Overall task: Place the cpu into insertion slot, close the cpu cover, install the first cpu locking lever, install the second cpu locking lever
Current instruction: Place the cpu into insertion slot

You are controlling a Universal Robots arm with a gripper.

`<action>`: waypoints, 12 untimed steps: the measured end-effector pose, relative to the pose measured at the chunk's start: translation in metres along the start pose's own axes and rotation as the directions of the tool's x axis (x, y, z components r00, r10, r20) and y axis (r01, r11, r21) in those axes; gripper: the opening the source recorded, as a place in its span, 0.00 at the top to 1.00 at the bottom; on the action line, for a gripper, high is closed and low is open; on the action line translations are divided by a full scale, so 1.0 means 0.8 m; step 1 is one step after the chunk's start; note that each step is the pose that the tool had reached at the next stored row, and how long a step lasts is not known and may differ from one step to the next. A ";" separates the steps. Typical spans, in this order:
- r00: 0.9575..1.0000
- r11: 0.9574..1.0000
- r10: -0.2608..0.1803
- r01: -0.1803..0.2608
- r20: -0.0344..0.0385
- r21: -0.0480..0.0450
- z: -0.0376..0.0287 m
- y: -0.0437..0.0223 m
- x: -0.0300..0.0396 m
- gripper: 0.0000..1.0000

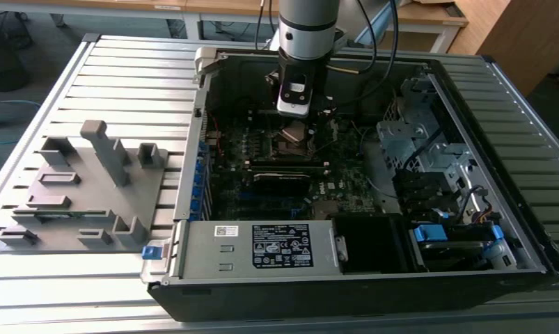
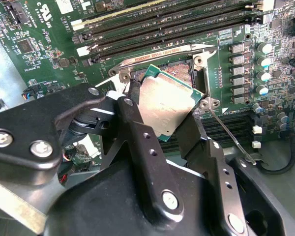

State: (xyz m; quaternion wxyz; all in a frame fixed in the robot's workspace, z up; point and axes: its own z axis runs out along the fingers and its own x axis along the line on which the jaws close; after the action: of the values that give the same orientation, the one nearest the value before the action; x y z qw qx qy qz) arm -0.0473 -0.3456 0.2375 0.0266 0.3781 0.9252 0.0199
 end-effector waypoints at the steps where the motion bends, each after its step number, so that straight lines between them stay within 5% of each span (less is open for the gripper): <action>1: 1.000 1.000 0.000 0.000 0.000 0.000 0.0000 0.0000 0.0000 0.46; 6: 1.000 1.000 0.018 -0.018 0.001 0.001 0.0002 0.0000 0.0000 0.46; 12: 0.992 0.992 0.126 -0.126 0.007 0.004 0.0007 0.0000 0.0000 0.46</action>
State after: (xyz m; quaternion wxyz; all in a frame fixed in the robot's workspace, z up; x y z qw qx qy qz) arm -0.0473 -0.3456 0.2369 0.0278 0.4357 0.8995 0.0181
